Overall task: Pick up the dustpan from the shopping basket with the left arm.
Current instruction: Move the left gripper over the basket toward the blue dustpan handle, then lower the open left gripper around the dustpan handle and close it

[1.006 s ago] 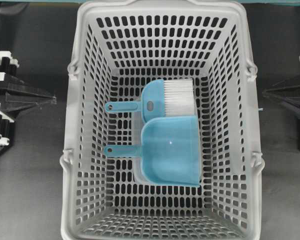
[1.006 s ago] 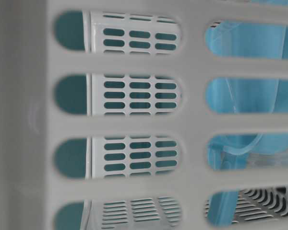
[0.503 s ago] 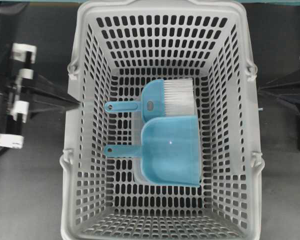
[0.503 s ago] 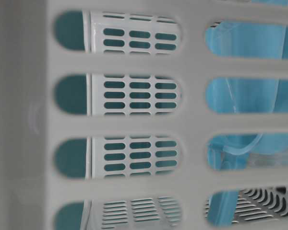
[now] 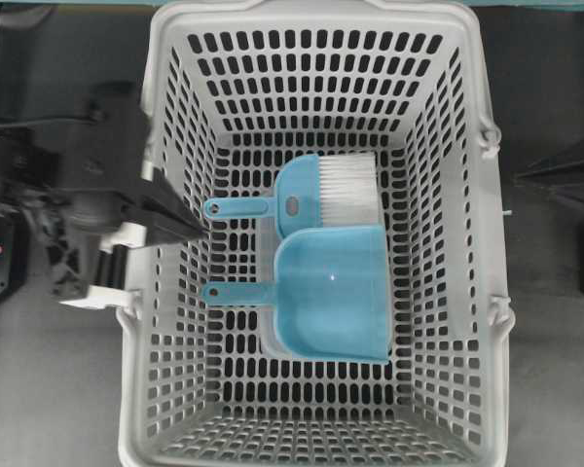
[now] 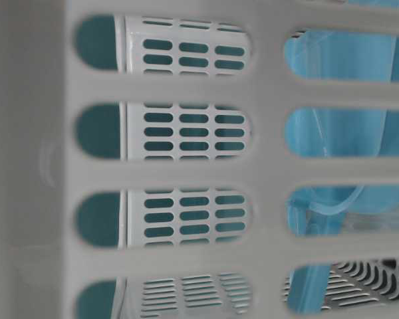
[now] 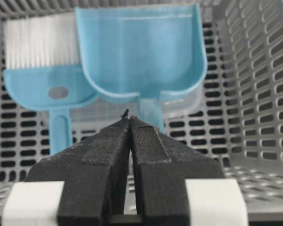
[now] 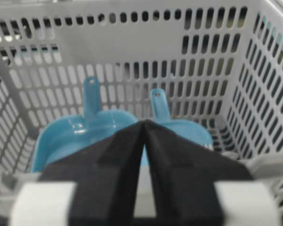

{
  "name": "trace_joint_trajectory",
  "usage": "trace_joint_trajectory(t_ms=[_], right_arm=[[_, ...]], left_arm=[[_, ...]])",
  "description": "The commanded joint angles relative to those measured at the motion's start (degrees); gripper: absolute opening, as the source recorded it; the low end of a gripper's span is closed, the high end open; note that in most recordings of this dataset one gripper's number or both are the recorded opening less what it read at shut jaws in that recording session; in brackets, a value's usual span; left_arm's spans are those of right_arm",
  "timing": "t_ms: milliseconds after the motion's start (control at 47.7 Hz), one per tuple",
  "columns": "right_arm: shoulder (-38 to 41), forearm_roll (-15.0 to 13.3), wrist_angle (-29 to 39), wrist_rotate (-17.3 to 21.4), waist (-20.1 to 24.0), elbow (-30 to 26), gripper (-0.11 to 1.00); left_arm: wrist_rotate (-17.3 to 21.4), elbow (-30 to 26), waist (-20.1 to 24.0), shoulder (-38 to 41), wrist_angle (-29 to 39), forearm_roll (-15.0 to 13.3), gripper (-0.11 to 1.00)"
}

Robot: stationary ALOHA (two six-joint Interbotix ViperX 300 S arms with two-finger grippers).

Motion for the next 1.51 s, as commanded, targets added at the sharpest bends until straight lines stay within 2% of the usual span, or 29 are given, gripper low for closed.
trace_joint_trajectory(t_ms=[0,189,252,294,524,566,629,1027,1300,1426,1488], right_arm=[[0.0,0.2,-0.1,0.0,-0.2,-1.7,0.15],[-0.3,0.3,-1.6,1.0,-0.1,-1.9,0.67],[-0.4,0.3,-2.7,1.2,-0.2,-1.9,0.8],[-0.3,0.3,-3.3,1.2,-0.2,-1.8,0.83],[-0.6,0.3,-3.3,1.3,-0.2,-1.8,0.8],[-0.6,0.3,-3.3,1.3,-0.2,-1.7,0.8],[-0.6,0.3,-3.3,1.4,-0.3,-1.7,0.8],[-0.7,0.4,-3.5,1.5,-0.2,-0.4,0.8],[-0.8,0.4,-4.2,1.5,-0.2,-0.3,0.8],[-0.8,0.4,-4.2,1.5,-0.3,-0.2,0.8],[-0.8,0.4,-4.3,1.5,-0.3,0.0,0.8]], left_arm=[[-0.1,-2.9,-0.1,1.2,0.5,0.1,0.0],[-0.2,-5.1,-0.1,4.1,1.9,0.1,0.01],[-0.4,-5.5,-0.1,5.0,2.3,0.1,0.03],[-0.7,-5.7,-0.1,5.8,2.7,0.1,0.09],[-5.1,-8.1,-0.9,11.9,7.4,0.1,0.74],[-5.6,-8.3,-1.0,13.0,7.8,0.1,0.84],[-6.1,-8.6,-1.5,14.5,7.9,0.1,0.9],[-6.2,-9.5,-4.3,26.6,8.1,0.1,0.89],[-6.2,-10.2,-4.4,30.3,10.0,0.1,0.88],[-6.2,-10.7,-4.3,30.5,11.2,0.1,0.82],[-6.3,-10.7,-4.3,30.5,11.2,0.1,0.71]])
